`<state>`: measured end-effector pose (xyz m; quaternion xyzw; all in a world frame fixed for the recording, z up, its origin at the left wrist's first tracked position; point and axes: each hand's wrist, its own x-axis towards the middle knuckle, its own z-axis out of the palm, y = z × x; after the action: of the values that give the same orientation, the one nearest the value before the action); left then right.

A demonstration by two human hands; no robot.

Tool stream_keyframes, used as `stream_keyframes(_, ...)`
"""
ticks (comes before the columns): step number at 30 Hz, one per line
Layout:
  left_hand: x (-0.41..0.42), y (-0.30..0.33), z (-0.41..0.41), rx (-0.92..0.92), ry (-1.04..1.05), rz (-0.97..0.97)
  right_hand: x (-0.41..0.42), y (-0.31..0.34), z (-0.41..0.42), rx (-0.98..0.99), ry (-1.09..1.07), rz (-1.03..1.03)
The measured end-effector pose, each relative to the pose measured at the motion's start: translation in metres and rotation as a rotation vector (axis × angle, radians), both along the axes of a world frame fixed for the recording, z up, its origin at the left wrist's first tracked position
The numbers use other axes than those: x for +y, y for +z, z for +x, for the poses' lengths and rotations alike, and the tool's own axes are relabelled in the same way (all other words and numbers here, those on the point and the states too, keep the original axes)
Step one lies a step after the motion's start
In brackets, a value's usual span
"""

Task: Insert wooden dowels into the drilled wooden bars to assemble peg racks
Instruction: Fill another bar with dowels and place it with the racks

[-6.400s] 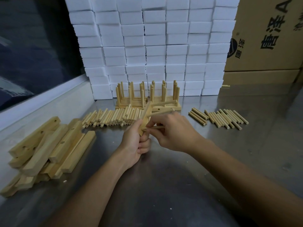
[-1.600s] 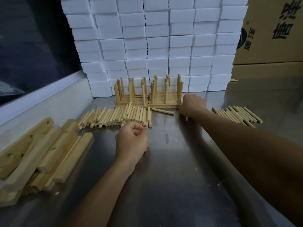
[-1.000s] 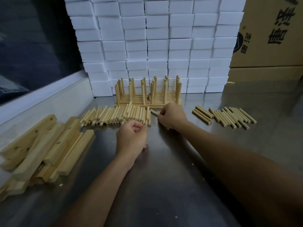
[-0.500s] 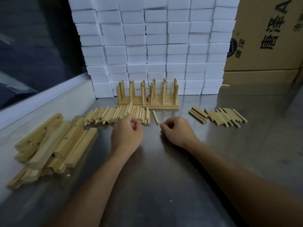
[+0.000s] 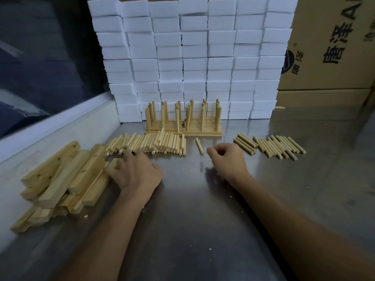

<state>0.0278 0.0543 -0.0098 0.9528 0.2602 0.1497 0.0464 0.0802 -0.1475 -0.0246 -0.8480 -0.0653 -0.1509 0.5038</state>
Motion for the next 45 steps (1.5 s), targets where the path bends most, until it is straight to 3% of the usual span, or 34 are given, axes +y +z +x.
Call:
stream_keyframes(7,-0.001,-0.001,-0.001,0.043,0.034,0.006,0.000,0.001,-0.001,0.011,0.006,0.038)
stream_keyframes(15,-0.006,0.003,-0.001,-0.105,-0.122,0.027,-0.001,0.002,0.000,0.013,-0.020,0.070)
stream_keyframes(21,0.000,0.004,-0.003,-0.004,-0.029,0.019,-0.002,0.001,0.002,-0.015,-0.086,0.152)
stream_keyframes(25,-0.003,0.004,-0.001,-0.079,-0.111,-0.012,-0.002,0.000,0.003,-0.011,-0.089,0.167)
stream_keyframes(28,-0.008,0.006,0.000,-0.233,-0.128,-0.066,-0.002,0.000,0.004,-0.018,-0.088,0.151)
stream_keyframes(31,-0.010,0.009,0.004,-0.396,-0.171,-0.322,-0.001,-0.001,0.004,-0.029,-0.079,0.125)
stream_keyframes(35,-0.014,0.012,0.007,-0.506,-0.276,-1.050,0.001,0.000,0.002,-0.068,-0.048,0.086)
stream_keyframes(38,-0.015,0.013,0.006,-0.468,-0.358,-1.392,0.003,0.001,-0.002,-0.159,-0.013,0.039)
stream_keyframes(42,-0.022,0.016,0.002,-0.389,-0.467,-1.703,0.008,0.002,-0.009,-0.287,0.050,-0.075)
stream_keyframes(45,-0.025,0.014,0.002,-0.324,-0.511,-1.801,0.012,0.002,-0.013,-0.365,0.119,-0.187)
